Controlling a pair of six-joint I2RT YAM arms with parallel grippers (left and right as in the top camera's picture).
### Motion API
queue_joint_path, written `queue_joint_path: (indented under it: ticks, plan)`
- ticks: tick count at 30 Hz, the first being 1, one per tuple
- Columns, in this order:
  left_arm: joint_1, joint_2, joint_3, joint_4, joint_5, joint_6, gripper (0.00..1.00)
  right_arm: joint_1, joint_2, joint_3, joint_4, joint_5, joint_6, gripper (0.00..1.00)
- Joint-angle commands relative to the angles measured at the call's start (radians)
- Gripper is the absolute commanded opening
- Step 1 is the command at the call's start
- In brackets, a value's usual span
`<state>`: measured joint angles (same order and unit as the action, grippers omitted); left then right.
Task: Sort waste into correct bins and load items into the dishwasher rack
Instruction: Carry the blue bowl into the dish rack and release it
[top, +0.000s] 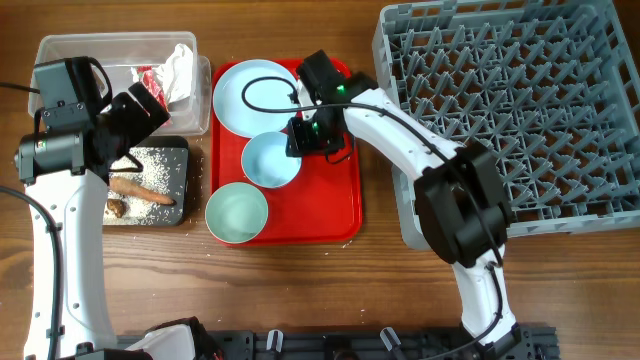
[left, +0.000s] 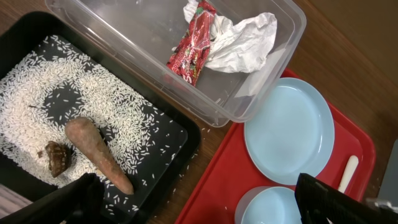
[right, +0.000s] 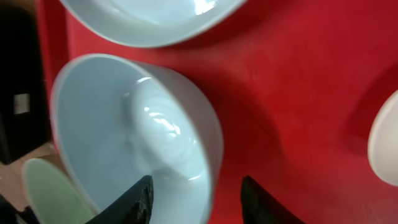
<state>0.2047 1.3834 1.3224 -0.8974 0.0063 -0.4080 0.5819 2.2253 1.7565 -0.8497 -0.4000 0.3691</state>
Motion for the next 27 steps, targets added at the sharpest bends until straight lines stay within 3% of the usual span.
queue_joint_path:
  ticks: [1, 3, 4, 8, 11, 15, 18, 19, 20, 23, 27]
  plan:
    - [-0.003, -0.006, 0.012, 0.002, 0.004, 0.012, 1.00, 0.004, 0.062, 0.002, 0.000, -0.013, -0.001, 0.37]
    - [-0.003, -0.006, 0.012, 0.002, 0.004, 0.012, 1.00, 0.004, 0.076, 0.002, -0.004, -0.013, -0.001, 0.21]
    - [-0.003, -0.006, 0.012, 0.002, 0.004, 0.012, 1.00, 0.004, 0.077, 0.000, -0.002, -0.013, 0.001, 0.04]
    - [-0.003, -0.006, 0.012, 0.002, 0.004, 0.012, 1.00, 0.003, 0.067, 0.001, -0.016, -0.012, 0.022, 0.04]
    - [-0.003, -0.006, 0.012, 0.002, 0.004, 0.012, 1.00, -0.019, -0.073, 0.037, -0.089, 0.082, -0.012, 0.04]
    - [-0.003, -0.006, 0.012, 0.002, 0.004, 0.012, 1.00, -0.050, -0.370, 0.059, -0.065, 0.682, -0.025, 0.04]
    - [-0.003, -0.006, 0.012, 0.002, 0.004, 0.012, 1.00, -0.053, -0.448, 0.059, 0.054, 1.220, -0.060, 0.04]
    - [-0.003, -0.006, 0.012, 0.002, 0.004, 0.012, 1.00, -0.065, -0.449, 0.055, 0.133, 1.364, -0.159, 0.04]
    - [-0.003, -0.006, 0.012, 0.002, 0.004, 0.012, 1.00, -0.082, -0.442, 0.039, 0.216, 1.388, -0.256, 0.04]
    - [-0.003, -0.006, 0.012, 0.002, 0.004, 0.012, 1.00, -0.161, -0.386, 0.007, 0.432, 1.387, -0.436, 0.04]
    - [-0.003, -0.006, 0.012, 0.002, 0.004, 0.012, 1.00, -0.287, -0.225, 0.006, 0.766, 1.388, -0.876, 0.04]
